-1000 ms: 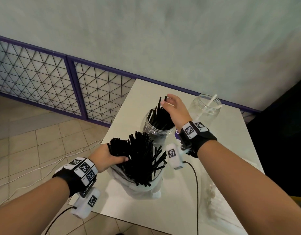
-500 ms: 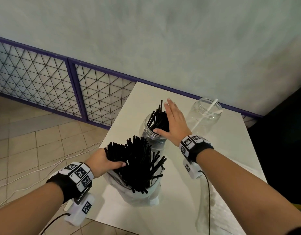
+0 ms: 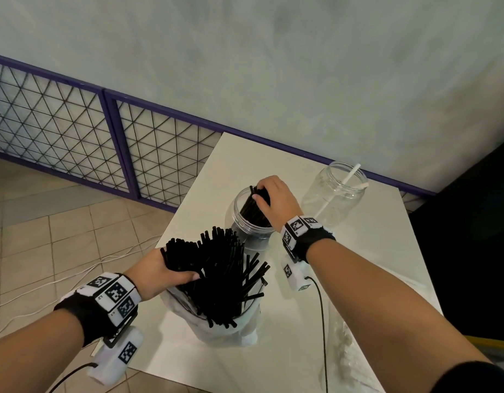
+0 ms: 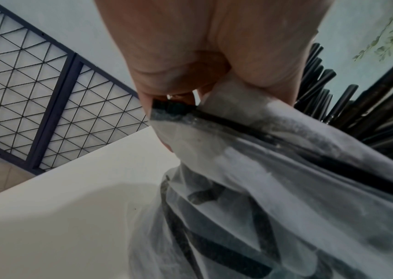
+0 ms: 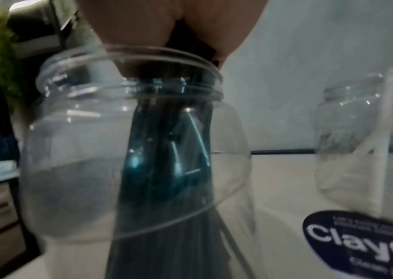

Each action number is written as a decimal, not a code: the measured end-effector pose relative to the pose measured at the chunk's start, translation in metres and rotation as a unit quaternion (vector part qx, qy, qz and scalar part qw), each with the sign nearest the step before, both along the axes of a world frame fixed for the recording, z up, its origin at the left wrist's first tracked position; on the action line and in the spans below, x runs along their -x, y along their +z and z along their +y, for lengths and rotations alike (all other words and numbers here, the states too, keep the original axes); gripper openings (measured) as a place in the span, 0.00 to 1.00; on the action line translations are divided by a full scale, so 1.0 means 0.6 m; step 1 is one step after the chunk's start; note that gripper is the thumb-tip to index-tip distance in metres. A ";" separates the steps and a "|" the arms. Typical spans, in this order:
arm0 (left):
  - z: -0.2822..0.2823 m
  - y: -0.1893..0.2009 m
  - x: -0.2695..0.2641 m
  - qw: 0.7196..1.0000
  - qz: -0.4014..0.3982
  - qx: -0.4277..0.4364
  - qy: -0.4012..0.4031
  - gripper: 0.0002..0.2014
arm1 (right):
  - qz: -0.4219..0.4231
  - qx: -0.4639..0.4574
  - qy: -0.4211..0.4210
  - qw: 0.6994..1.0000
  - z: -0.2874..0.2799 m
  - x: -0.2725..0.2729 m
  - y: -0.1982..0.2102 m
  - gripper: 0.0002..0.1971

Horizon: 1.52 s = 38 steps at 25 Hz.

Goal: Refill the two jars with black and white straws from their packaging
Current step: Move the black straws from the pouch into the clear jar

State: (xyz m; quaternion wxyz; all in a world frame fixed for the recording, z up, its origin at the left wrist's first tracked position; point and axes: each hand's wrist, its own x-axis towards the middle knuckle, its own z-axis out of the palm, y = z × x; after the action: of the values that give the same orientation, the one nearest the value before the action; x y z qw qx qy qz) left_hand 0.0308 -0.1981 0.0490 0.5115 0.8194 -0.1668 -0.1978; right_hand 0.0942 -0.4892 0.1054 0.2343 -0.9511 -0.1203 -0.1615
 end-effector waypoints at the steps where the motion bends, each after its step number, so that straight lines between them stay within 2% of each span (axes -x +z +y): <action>1: 0.000 0.000 0.000 1.000 -0.001 -0.004 0.000 0.22 | -0.013 -0.043 -0.019 0.999 0.002 -0.002 -0.001 0.08; 5: 0.001 0.002 0.000 1.000 0.000 -0.010 0.004 0.23 | -0.079 -0.179 -0.099 0.976 0.006 0.001 0.006 0.03; 9: 0.001 0.003 -0.001 1.000 0.002 -0.012 0.009 0.19 | -0.012 -0.168 -0.136 0.976 -0.009 0.001 0.007 0.05; 11: 0.002 0.002 -0.002 1.000 0.002 -0.013 0.012 0.20 | 0.015 -0.184 -0.166 0.969 -0.013 0.005 0.006 0.06; 13: 0.003 0.000 -0.003 1.000 -0.001 -0.016 0.009 0.22 | 0.015 -0.191 -0.168 0.967 -0.013 0.015 0.009 0.10; 16: 0.004 -0.001 -0.001 1.000 0.003 -0.015 0.012 0.21 | -0.011 -0.085 -0.069 0.994 -0.008 0.025 0.013 0.20; 19: 0.003 0.001 0.000 1.000 0.007 -0.008 0.015 0.17 | 0.075 0.058 -0.046 0.994 0.011 0.016 0.017 0.28; 21: 0.002 0.003 0.001 1.000 0.009 -0.008 0.018 0.14 | 0.117 0.095 -0.069 0.986 0.026 0.002 0.020 0.27; 24: 0.001 0.003 0.003 1.000 -0.005 -0.020 0.019 0.11 | 0.111 0.120 -0.073 0.984 0.040 -0.018 0.020 0.18; 27: 0.003 0.001 0.003 0.999 -0.002 -0.025 0.023 0.14 | 0.058 0.047 -0.058 0.995 0.038 -0.026 0.005 0.11; 30: 0.007 -0.002 0.000 0.999 0.002 -0.028 0.019 0.22 | 0.006 -0.083 -0.064 0.994 0.037 -0.024 0.006 0.09; 33: 0.007 -0.004 -0.002 1.000 -0.001 -0.024 0.011 0.21 | -0.018 -0.248 -0.142 0.958 0.029 -0.022 0.029 0.06; 34: 0.006 -0.003 -0.003 1.000 -0.002 -0.021 0.010 0.21 | -0.007 -0.269 -0.163 0.949 0.025 -0.022 0.034 0.05; 35: 0.005 -0.003 -0.003 1.000 -0.002 -0.018 0.007 0.20 | 0.016 -0.259 -0.174 0.950 0.018 -0.022 0.036 0.05; 38: 0.002 -0.001 -0.001 1.000 -0.001 -0.015 0.013 0.13 | 0.111 -0.122 -0.175 0.971 0.004 -0.021 0.033 0.09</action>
State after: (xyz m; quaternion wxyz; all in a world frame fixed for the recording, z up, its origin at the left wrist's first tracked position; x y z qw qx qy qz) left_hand 0.0314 -0.1969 0.0484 0.5011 0.8295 -0.1542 -0.1927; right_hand 0.1070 -0.4867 0.1252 0.3283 -0.9336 0.0951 -0.1072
